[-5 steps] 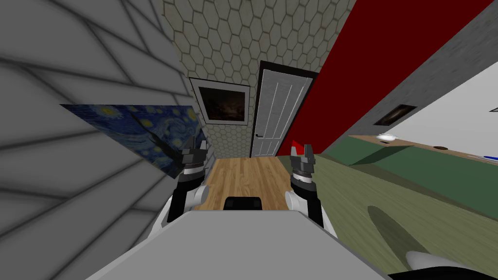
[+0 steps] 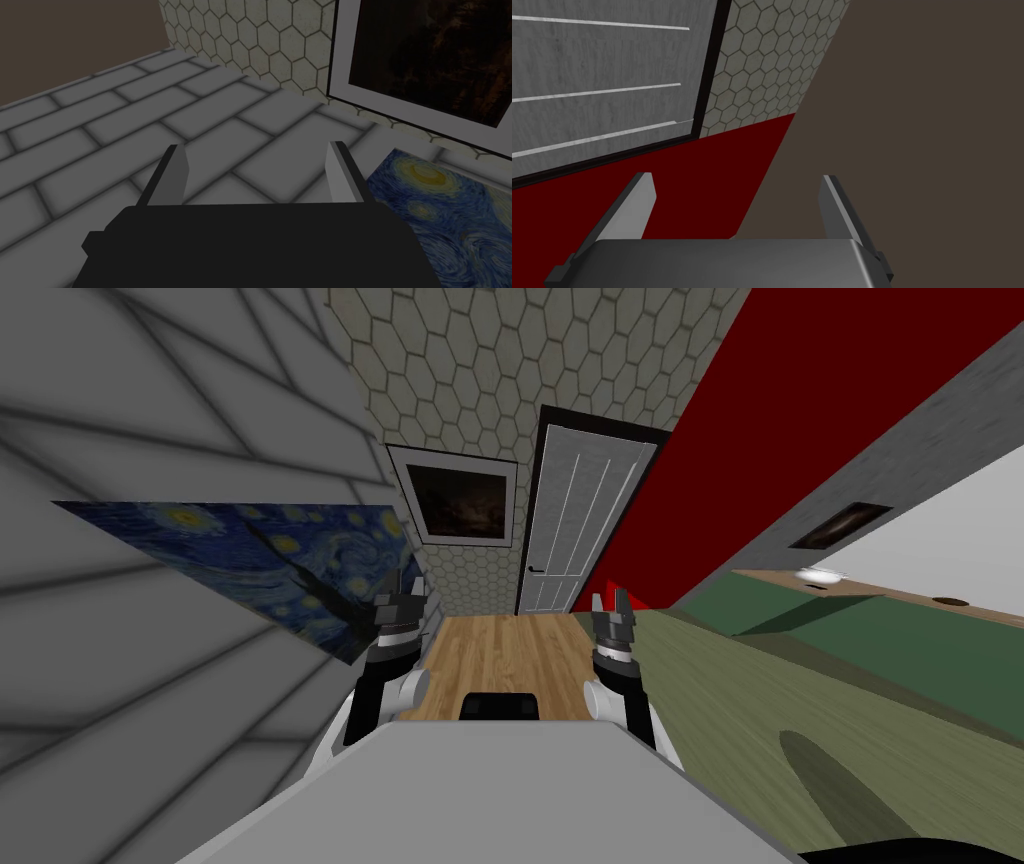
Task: Pull the door open
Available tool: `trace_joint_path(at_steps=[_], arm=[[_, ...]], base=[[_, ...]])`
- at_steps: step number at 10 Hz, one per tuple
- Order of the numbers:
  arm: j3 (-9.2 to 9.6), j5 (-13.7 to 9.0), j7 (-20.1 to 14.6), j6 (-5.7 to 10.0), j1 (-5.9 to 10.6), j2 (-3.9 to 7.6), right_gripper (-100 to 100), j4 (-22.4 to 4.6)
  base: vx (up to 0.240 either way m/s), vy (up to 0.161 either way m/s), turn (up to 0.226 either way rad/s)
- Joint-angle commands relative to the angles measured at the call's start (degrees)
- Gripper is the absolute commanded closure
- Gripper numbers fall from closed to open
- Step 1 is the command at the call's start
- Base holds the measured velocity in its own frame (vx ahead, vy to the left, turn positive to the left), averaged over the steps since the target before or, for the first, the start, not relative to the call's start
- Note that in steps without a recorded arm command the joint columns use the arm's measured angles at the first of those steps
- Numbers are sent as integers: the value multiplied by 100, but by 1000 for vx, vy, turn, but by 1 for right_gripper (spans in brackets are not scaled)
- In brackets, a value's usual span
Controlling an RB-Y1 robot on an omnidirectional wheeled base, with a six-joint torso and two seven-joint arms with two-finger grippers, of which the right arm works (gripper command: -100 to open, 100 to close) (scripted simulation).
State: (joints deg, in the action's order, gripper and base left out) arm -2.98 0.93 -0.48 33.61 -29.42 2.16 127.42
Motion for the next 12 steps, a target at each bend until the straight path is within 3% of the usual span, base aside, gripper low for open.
trace_joint_path(at_steps=[1,10,12], arm=[[-10,-11,-19,41,66,31,-100,-192],[-42,-88,-146,216,404,219,-100,-1380],[-54,-117,-193,280,529,278,-100,-1803]], base=[[93,-2,29],[105,-14,45],[138,-30,77]])
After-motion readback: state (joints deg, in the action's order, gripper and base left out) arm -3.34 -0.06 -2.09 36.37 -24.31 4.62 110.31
